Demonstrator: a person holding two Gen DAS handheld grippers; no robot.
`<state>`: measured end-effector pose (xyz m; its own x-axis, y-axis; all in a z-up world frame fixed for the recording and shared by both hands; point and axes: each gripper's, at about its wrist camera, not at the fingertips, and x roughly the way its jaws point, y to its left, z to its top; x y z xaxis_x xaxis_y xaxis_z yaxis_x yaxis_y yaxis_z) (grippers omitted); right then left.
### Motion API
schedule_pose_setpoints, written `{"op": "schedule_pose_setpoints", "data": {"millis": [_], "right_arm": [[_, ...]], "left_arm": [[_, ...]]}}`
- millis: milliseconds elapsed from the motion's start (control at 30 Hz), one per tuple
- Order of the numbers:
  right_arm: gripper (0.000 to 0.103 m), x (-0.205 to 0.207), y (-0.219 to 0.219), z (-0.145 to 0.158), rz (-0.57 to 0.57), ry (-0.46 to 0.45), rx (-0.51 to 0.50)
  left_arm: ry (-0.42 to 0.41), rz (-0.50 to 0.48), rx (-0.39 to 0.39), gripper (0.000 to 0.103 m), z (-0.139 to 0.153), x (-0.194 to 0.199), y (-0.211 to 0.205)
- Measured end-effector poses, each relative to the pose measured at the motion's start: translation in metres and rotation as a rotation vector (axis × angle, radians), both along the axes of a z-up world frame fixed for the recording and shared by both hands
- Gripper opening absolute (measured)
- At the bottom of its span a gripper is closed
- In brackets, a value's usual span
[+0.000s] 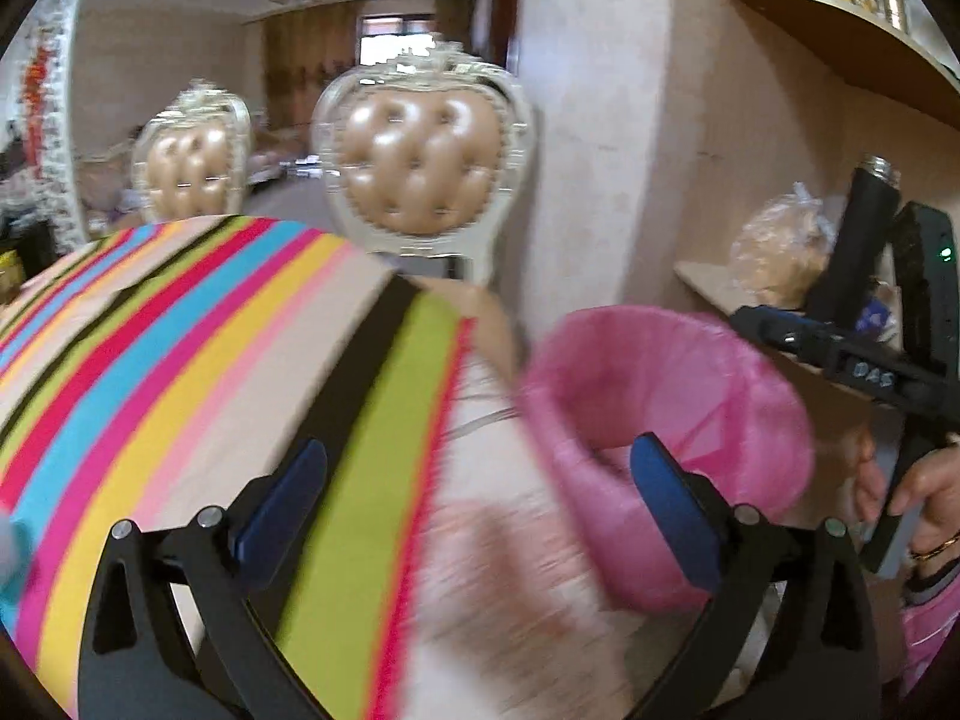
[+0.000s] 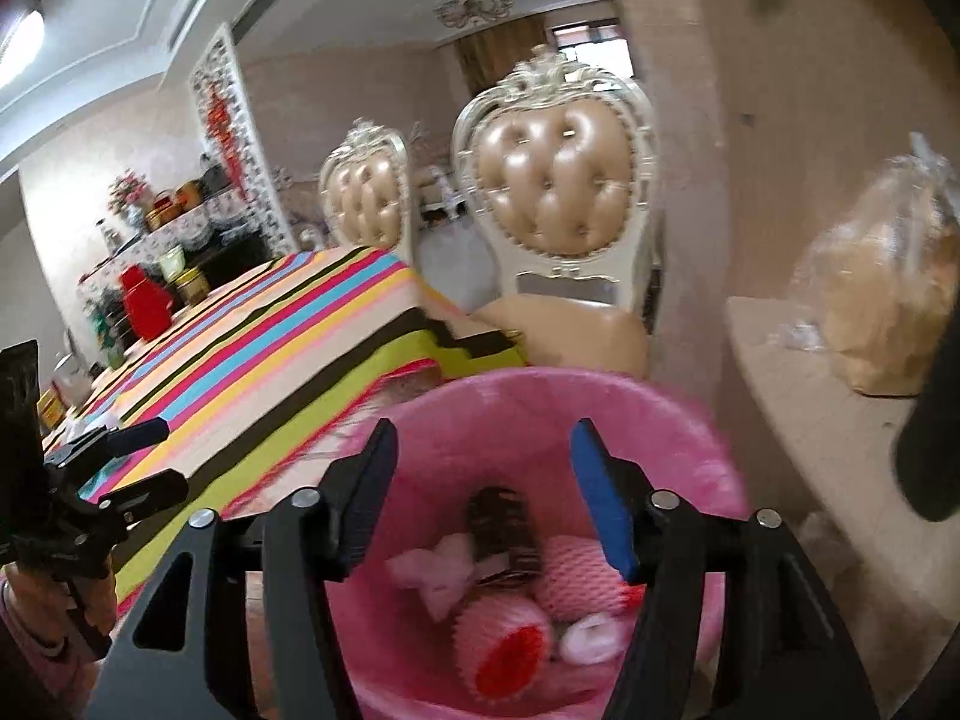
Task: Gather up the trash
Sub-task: 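Move both open tools back over the trash on the table, then grasp the white printed paper bag with the left tool while the right grasps a white foam block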
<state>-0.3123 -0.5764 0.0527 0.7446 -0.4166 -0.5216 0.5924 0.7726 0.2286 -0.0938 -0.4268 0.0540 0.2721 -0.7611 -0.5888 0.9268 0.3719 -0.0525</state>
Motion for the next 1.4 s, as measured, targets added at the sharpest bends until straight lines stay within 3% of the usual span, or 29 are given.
{"op": "schedule_pose_setpoints", "data": {"millis": [167,600,767,1000,1167,1400], "right_arm": [[0.066,0.053,0.050,0.007,0.151,0.034,-0.049],[0.071,0.195,0.218,-0.006,0.590,0.114,-0.080],[0.075,0.241,0.279,-0.001,0.724,0.131,-0.131],[0.076,0.296,0.322,0.000,0.814,0.151,-0.123],[0.076,0.329,0.337,-0.005,0.831,0.163,-0.120],[0.077,0.358,0.340,-0.014,0.801,0.183,-0.081]], "left_arm": [[-0.087,0.143,0.024,0.098,0.003,0.026,0.061],[-0.185,0.595,0.102,0.098,0.015,0.092,0.258],[-0.140,0.807,0.105,0.098,0.014,0.126,0.339],[-0.024,1.068,0.106,0.098,-0.001,0.162,0.419],[0.054,1.176,0.132,0.098,-0.008,0.179,0.446],[0.094,1.252,0.202,0.098,-0.021,0.206,0.447]]}}
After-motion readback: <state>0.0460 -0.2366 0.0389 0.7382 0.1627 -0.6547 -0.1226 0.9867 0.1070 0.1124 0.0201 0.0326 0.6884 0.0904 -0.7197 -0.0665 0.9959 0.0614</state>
